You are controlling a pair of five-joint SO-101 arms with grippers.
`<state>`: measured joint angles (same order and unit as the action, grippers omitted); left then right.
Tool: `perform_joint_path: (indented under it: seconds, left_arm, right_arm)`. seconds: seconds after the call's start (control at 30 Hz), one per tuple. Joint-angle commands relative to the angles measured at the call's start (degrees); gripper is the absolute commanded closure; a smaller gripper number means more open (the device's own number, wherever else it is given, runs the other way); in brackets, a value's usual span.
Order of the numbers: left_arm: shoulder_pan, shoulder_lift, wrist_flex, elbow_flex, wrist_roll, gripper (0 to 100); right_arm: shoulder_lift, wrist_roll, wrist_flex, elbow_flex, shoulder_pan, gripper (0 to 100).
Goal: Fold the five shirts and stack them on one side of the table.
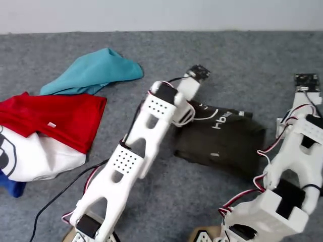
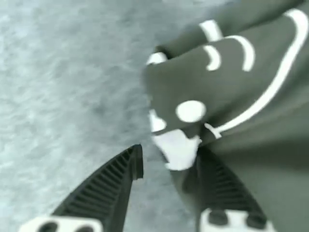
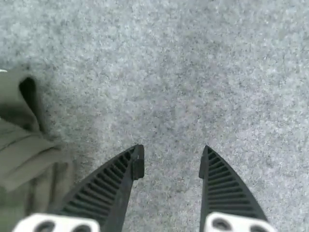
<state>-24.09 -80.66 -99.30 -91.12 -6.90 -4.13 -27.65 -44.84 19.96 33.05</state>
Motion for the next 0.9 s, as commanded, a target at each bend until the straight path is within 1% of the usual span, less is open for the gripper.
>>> perform_joint_path:
  seconds: [0.0, 0.13, 0.2, 0.33, 0.5, 0.73, 0.87]
  left_arm:
    - [3.2, 0.2, -1.2, -0.2, 0.0, 84]
    - [1.5, 1.6, -1.3, -1.0, 0.1, 84]
    - [-0.2, 4.3, -1.3, -2.3, 0.1, 84]
    - [-3.7, 12.4, -1.3, -4.5, 0.1, 84]
    - [-5.8, 20.6, -1.3, -4.4, 0.1, 84]
    - [-5.9, 22.2, -1.3, -4.1, 0.1, 84]
    - [-6.1, 22.2, -1.3, 0.8, 0.1, 84]
  right_arm:
    - [1.5, -0.4, -0.2, -1.3, 0.5, 80.0]
    - [1.5, -0.4, -3.5, -1.8, 0.1, 79.8]
    - [1.5, -0.4, -5.1, -1.8, -1.5, 79.8]
    - [1.2, -0.1, -9.6, -1.5, -7.3, 79.9]
    - [1.5, 0.0, -13.9, -1.5, -13.1, 79.9]
    - [2.7, 0.8, -17.4, -3.3, -14.0, 79.9]
    - [7.9, 2.0, -23.5, -5.3, -15.4, 80.0]
